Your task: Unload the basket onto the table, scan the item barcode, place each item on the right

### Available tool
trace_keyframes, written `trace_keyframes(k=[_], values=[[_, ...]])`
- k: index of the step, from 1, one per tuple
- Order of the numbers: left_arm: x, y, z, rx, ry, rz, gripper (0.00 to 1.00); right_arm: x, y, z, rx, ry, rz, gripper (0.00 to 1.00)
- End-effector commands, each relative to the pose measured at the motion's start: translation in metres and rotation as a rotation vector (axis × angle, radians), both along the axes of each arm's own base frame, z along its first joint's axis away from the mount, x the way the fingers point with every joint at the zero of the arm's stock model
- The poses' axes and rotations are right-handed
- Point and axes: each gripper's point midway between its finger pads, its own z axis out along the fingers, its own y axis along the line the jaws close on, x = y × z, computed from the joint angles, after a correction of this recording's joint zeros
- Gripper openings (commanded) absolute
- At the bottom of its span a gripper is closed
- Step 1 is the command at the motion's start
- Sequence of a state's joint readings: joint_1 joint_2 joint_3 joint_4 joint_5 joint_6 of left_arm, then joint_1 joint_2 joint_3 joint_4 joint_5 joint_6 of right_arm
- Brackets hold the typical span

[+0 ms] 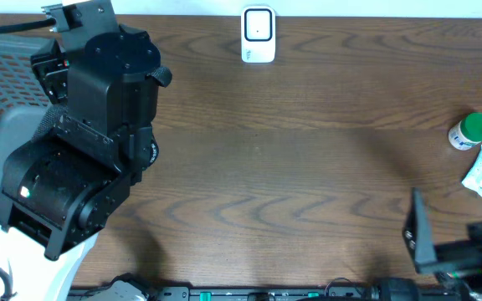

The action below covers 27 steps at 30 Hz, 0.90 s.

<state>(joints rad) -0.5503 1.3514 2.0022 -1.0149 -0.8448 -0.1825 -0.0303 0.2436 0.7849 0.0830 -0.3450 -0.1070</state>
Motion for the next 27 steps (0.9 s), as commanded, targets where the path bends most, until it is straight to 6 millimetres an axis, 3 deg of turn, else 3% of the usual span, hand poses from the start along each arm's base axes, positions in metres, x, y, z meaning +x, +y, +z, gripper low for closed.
trace_keyframes(k=[1, 10, 22, 27], values=[[-0.001, 0.004, 0.0, 0.011, 0.0, 0.019, 0.8, 0.005, 0.004, -0.026, -0.005, -0.023, 0.029, 0.99], [-0.001, 0.004, 0.0, 0.012, 0.0, 0.019, 0.81, 0.025, -0.004, -0.087, 0.027, -0.067, -0.012, 0.99], [-0.001, 0.004, 0.0, 0.012, 0.0, 0.019, 0.8, 0.065, -0.014, -0.169, 0.059, 0.083, -0.063, 0.99], [-0.001, 0.004, 0.0, 0.012, 0.0, 0.019, 0.81, 0.083, -0.019, -0.213, 0.059, 0.178, -0.087, 0.99]])
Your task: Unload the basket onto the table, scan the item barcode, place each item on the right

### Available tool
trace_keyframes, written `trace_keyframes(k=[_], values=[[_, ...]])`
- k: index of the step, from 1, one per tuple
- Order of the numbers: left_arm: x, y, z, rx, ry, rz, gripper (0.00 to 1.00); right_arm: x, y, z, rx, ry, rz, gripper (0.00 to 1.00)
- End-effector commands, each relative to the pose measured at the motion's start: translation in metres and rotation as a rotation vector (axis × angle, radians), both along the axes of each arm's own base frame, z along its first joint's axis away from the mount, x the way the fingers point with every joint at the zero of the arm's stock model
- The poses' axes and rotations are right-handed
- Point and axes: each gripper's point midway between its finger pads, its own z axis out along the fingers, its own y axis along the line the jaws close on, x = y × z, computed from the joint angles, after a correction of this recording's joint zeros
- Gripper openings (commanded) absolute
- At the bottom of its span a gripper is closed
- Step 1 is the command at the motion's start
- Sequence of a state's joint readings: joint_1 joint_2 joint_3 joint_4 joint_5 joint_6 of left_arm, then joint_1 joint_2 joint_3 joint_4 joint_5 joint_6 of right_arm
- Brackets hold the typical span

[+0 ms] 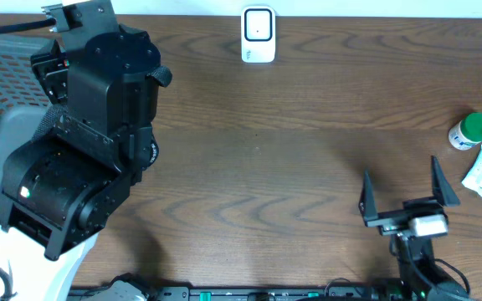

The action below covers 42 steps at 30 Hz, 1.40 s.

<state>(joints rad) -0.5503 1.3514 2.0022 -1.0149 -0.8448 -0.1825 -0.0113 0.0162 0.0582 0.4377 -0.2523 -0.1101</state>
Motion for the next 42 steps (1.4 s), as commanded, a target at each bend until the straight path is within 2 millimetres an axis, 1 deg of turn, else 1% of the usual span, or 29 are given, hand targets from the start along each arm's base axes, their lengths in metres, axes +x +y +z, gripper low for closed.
trace_keyframes(k=[1, 2, 8, 11, 13, 14, 18, 42], values=[[-0.001, 0.004, 0.0, 0.012, 0.0, 0.019, 0.81, 0.011, -0.006, -0.027, 0.009, 0.066, -0.031, 0.99], [-0.001, 0.004, 0.0, 0.012, 0.0, 0.019, 0.81, 0.014, -0.007, -0.036, 0.009, 0.104, -0.03, 0.99], [-0.001, 0.004, 0.0, 0.012, 0.0, 0.019, 0.8, 0.025, -0.013, -0.068, 0.011, 0.243, -0.06, 0.99], [-0.001, 0.004, 0.0, 0.012, 0.0, 0.019, 0.81, 0.03, -0.017, -0.089, 0.015, 0.332, -0.073, 0.99], [-0.001, 0.004, 0.0, 0.011, -0.001, 0.02, 0.8, 0.032, -0.017, -0.106, 0.017, 0.403, -0.074, 0.99], [-0.001, 0.004, 0.0, 0.012, 0.0, 0.019, 0.81, 0.032, -0.017, -0.11, 0.018, 0.422, -0.074, 0.99], [-0.001, 0.004, 0.0, 0.012, 0.0, 0.019, 0.81, 0.032, -0.017, -0.139, 0.023, 0.54, -0.075, 0.99], [-0.001, 0.004, 0.0, 0.012, 0.0, 0.019, 0.8, 0.032, -0.016, -0.138, 0.021, 0.536, -0.071, 0.99]])
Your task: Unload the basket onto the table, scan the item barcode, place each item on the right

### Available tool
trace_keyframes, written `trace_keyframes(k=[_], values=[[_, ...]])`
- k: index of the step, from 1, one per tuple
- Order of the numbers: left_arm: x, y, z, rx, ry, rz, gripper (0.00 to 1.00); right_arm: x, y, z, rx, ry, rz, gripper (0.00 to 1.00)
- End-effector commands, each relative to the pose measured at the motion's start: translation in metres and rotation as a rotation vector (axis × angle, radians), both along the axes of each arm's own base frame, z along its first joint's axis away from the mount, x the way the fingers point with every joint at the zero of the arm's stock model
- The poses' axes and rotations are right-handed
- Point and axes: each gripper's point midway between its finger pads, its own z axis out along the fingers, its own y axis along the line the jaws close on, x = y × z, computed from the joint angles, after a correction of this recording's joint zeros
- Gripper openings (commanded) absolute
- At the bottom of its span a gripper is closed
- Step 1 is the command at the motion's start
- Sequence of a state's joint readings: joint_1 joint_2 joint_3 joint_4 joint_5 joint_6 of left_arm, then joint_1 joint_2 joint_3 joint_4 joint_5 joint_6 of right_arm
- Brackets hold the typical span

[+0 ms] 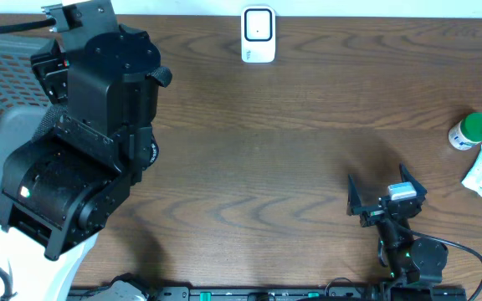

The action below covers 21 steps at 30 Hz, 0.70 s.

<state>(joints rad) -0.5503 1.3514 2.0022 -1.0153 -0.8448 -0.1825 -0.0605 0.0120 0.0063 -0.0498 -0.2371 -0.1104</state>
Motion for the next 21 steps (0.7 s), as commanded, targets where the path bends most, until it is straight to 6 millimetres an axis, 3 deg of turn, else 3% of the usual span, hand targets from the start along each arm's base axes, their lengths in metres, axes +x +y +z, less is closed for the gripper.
trace_keyframes(k=[1, 11, 15, 21], values=[[-0.001, 0.004, 0.0, 0.011, -0.001, 0.019, 0.81, 0.0, -0.002, -0.001, -0.003, 0.001, -0.007, 0.99], [-0.001, 0.003, -0.001, 0.01, 0.005, 0.011, 0.81, 0.0, -0.002, -0.001, -0.003, 0.001, -0.007, 0.99], [0.002, -0.026, -0.023, -0.048, 0.102, -0.174, 0.81, 0.0, -0.002, -0.001, -0.003, 0.001, -0.007, 0.99], [0.004, -0.026, -0.036, -0.113, 0.153, -0.238, 0.81, 0.0, -0.002, -0.001, -0.003, 0.001, -0.007, 0.99]])
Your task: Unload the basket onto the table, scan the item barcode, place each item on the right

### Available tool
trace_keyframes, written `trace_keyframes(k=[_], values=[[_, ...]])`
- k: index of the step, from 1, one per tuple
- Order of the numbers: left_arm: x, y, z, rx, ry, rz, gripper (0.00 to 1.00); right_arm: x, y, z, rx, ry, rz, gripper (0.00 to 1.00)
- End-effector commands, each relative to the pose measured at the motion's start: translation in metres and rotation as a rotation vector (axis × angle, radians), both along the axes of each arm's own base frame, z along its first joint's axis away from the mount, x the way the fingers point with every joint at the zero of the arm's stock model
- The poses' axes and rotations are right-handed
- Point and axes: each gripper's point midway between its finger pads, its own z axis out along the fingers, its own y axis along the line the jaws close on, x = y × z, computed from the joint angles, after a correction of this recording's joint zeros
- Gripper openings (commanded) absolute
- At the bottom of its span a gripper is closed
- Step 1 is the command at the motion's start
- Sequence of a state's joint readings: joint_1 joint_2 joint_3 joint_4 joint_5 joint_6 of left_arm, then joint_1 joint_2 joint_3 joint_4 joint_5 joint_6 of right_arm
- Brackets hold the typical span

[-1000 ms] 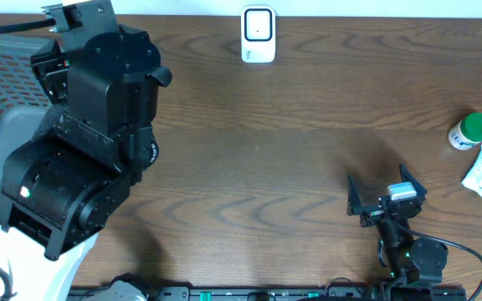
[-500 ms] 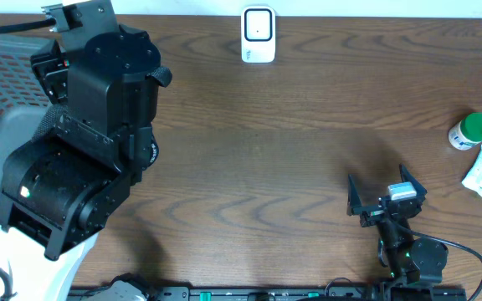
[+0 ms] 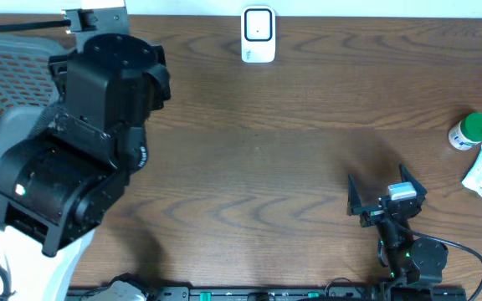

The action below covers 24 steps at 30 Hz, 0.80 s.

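The white barcode scanner [image 3: 258, 35] stands at the far edge of the table, in the middle. Three items lie at the right edge: a green-capped white bottle [image 3: 473, 131], a white packet and an orange piece. My right gripper [image 3: 383, 191] is open over the front right of the table, with nothing between its fingers, well left of those items. My left arm [image 3: 82, 159] rises close under the camera at the left, and its fingers are hidden.
A grey mesh chair back [image 3: 7, 92] fills the left edge behind the left arm. A sliver of something red shows at the right border. The dark wooden table [image 3: 249, 150] stretches between the arms.
The left arm has turned slightly, its upper part now sitting a little further right with a pale bar at its top. The right gripper has stayed in place, still open.
The right gripper was first low at the front right corner, seen side-on. It then stood open further left, facing the far side. Later it was a little more to the left and tilted, where it remains. The items and the scanner have not moved.
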<state>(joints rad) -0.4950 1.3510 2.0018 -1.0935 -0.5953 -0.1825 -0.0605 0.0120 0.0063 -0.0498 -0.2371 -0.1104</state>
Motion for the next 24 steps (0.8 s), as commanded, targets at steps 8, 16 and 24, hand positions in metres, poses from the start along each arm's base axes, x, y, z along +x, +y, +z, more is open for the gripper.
trace_keyframes(k=[8, 16, 24], values=[[-0.004, 0.016, -0.011, -0.133, -0.102, -0.071, 0.8, 0.0, -0.002, -0.001, -0.003, 0.001, -0.007, 0.99], [-0.029, 0.031, -0.057, -0.133, -0.266, -0.221, 0.8, 0.0, -0.002, -0.001, -0.003, 0.001, -0.007, 0.99], [-0.067, 0.06, -0.133, -0.125, -0.356, -0.148, 0.81, 0.0, -0.002, -0.001, -0.003, 0.001, -0.007, 0.99]])
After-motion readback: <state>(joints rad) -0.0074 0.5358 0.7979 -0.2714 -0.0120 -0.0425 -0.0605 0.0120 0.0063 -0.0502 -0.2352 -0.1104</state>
